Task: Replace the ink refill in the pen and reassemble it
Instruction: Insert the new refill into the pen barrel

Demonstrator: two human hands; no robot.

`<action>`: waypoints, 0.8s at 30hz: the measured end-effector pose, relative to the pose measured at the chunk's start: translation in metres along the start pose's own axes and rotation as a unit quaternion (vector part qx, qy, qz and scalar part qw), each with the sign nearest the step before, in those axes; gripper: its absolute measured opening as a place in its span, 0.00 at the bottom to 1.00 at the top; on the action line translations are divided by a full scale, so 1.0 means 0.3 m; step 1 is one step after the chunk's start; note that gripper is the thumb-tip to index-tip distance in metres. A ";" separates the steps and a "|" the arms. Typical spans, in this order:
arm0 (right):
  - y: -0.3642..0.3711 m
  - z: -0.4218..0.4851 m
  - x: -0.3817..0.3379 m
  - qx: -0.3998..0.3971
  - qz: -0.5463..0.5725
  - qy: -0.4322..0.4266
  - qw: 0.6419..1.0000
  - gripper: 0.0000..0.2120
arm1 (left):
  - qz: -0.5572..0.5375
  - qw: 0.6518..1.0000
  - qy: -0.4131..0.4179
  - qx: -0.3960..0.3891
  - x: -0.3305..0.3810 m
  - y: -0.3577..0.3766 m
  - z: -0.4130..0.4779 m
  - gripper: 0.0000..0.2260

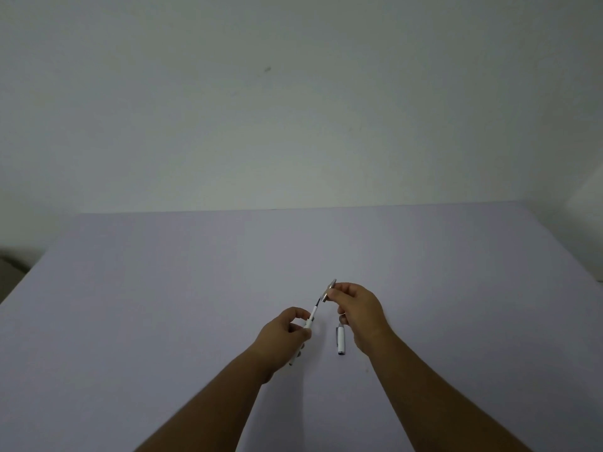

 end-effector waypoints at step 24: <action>0.040 -0.056 -0.033 -0.123 -0.059 -0.005 0.991 0.04 | 0.019 0.996 0.069 0.050 0.068 -0.031 -0.040 0.03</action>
Point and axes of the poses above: each hand's wrist, its own z-axis towards the middle knuckle, its own y-axis out of the palm, x = y × z, the point moved 6 cm from there along z, towards the middle knuckle, and after that the axes turned 7 degrees about -z, right-handed, at the moved point
